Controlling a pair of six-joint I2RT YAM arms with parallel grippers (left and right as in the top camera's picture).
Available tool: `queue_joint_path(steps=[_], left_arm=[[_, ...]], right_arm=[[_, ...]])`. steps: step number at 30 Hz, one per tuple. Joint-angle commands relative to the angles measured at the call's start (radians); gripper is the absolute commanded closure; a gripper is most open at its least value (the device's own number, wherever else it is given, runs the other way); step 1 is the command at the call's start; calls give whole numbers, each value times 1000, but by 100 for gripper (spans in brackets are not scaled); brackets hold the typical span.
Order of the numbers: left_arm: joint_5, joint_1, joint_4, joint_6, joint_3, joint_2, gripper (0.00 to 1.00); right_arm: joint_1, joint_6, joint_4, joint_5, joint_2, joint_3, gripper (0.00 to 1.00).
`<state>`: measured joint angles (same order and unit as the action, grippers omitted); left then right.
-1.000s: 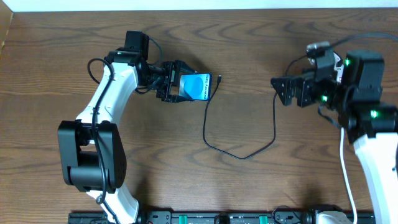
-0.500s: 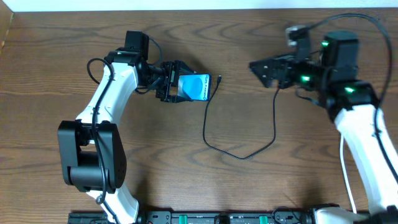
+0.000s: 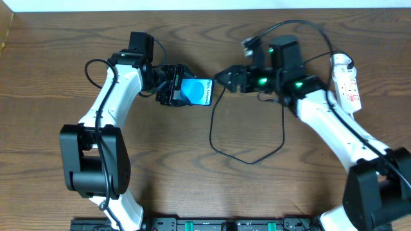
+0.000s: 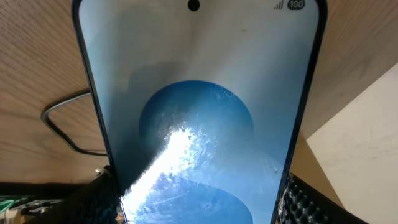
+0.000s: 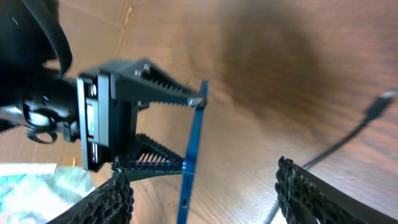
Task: Plug charger to phone and switch on socket
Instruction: 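Move the right gripper left and grasp the phone's other edge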
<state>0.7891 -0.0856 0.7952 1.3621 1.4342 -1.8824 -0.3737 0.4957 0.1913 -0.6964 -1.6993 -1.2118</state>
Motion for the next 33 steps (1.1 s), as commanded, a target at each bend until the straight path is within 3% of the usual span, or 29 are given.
queue_joint_path(steps=[1, 15, 33], left_arm=[[6, 6, 0, 5, 6, 8, 36], [14, 1, 7, 5, 6, 8, 36], [14, 1, 7, 5, 6, 8, 36]], right_arm=[[-48, 32, -31, -13, -37, -17, 28], [-150, 102, -130, 71, -139, -17, 36], [-191, 102, -165, 145, -154, -17, 61]])
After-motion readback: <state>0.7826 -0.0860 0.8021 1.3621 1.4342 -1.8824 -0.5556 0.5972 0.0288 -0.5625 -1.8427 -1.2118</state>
